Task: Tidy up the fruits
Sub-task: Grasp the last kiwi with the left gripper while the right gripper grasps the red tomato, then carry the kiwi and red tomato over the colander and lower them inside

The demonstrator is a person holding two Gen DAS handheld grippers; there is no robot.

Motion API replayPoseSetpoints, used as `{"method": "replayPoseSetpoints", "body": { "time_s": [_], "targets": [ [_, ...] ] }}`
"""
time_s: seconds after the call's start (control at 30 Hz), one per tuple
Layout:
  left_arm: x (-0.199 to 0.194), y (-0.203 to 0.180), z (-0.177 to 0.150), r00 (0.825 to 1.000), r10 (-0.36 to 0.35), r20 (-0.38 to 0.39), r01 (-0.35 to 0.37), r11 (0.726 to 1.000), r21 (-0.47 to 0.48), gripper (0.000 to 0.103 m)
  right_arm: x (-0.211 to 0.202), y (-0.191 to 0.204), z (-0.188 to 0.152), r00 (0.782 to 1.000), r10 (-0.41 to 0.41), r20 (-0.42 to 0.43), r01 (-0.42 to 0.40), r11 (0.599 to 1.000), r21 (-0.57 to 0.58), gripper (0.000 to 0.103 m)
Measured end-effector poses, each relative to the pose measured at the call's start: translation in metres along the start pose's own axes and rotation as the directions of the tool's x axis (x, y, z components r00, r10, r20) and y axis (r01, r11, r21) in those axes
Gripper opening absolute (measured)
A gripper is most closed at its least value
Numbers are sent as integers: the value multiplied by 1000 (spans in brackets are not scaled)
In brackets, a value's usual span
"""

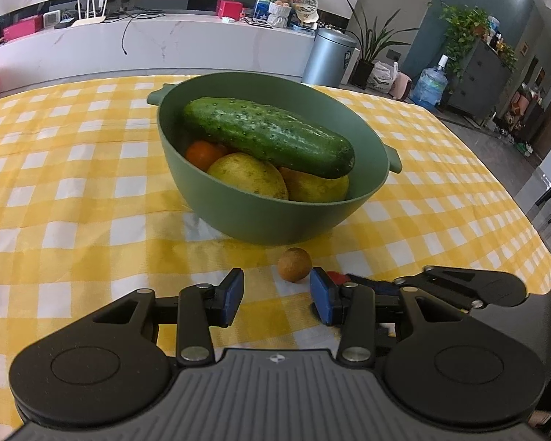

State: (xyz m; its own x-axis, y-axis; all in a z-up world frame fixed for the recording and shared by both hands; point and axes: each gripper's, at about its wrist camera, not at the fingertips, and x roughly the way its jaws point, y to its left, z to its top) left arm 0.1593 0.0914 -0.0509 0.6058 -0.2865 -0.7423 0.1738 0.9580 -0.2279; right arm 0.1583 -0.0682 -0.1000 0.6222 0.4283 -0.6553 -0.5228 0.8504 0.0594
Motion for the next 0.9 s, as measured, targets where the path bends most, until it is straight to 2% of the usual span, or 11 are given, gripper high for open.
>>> {"method": "replayPoseSetpoints", "body": {
  "time_s": [0.3,0.4,0.73,0.9],
  "targets": [
    [25,-21,5,1000,17,-13,-16,996,92,48,-6,-30,2,990,-143,-14,144,982,120,25],
    [31,-24,4,1000,21,-16,-20,994,103,46,-5,-36,1,988,-154,-28,157,978,141,25],
    [36,-24,1,998,58,-21,-55,991,122,29,0,-38,0,987,-154,-44,159,974,159,25],
    [36,-27,0,998,60,-19,-57,990,130,29,1,-39,2,987,-153,-47,159,974,160,25]
  ]
}}
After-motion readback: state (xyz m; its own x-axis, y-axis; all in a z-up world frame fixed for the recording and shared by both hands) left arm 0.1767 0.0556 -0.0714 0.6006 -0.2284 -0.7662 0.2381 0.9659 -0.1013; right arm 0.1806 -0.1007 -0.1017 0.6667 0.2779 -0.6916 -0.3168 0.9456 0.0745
